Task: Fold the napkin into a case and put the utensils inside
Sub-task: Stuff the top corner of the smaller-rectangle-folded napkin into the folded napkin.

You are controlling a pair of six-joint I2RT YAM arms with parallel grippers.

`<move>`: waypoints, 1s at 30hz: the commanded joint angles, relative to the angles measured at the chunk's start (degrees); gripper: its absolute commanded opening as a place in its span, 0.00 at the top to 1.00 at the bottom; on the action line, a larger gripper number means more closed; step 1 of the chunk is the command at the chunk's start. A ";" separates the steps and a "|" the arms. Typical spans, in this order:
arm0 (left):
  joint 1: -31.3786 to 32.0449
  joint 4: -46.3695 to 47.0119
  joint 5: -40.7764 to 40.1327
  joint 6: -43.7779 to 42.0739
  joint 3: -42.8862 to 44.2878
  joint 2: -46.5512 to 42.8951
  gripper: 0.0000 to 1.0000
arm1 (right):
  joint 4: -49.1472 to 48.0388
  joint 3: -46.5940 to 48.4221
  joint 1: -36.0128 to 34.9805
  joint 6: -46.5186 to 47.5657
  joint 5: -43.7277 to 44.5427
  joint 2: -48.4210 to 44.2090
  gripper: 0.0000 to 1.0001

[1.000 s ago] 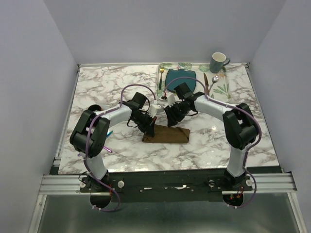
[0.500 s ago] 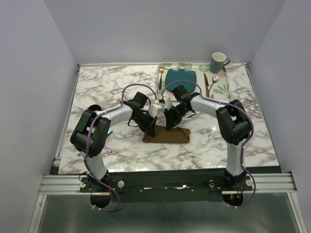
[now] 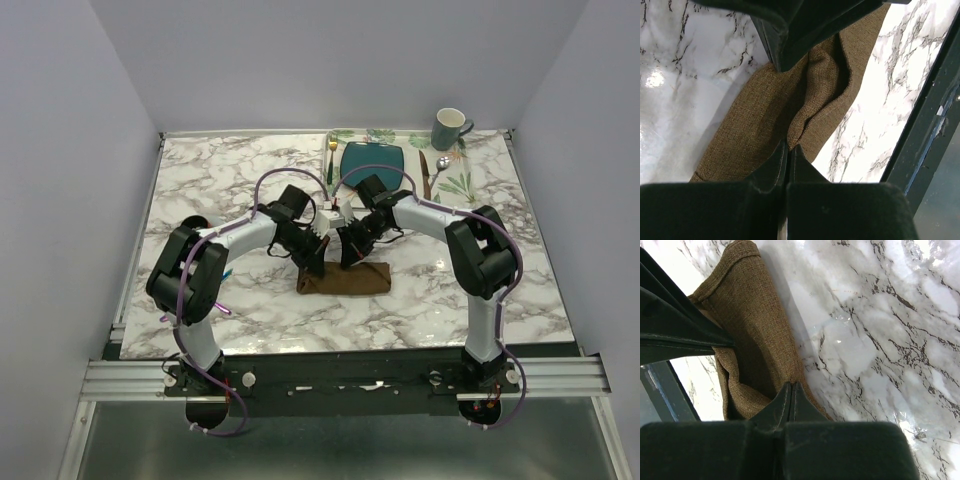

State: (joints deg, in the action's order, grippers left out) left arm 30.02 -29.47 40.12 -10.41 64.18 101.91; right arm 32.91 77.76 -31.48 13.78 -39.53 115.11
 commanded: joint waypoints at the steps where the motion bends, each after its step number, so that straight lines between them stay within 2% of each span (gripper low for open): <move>1: -0.40 -0.23 -0.22 -0.39 1.03 1.19 1.00 | 0.49 -0.50 -0.77 1.77 -3.01 -2.26 0.99; 11: -2.77 0.21 2.85 -0.13 1.38 4.35 1.00 | 0.40 -0.76 -0.95 3.09 -3.18 -2.17 0.99; 16: -2.86 1.52 5.14 1.80 -0.28 1.99 1.00 | -0.12 -1.47 -1.47 2.74 -3.71 -2.43 0.99; 20: -2.86 5.38 6.55 5.92 -2.74 0.05 1.00 | -1.35 -2.70 -1.91 1.95 -4.59 -3.05 0.99; 26: -2.78 13.64 3.92 11.81 -7.23 -1.80 1.00 | -1.35 -3.75 -2.35 2.22 -4.77 -3.22 0.99; 30: -2.95 14.18 3.04 12.79 -7.76 -0.31 1.00 | -1.27 -3.31 -2.27 1.78 -4.68 -2.70 0.99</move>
State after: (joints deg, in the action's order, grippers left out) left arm 27.51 -21.12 45.23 -1.89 57.06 102.04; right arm 31.94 74.98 -32.73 14.22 -41.06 113.89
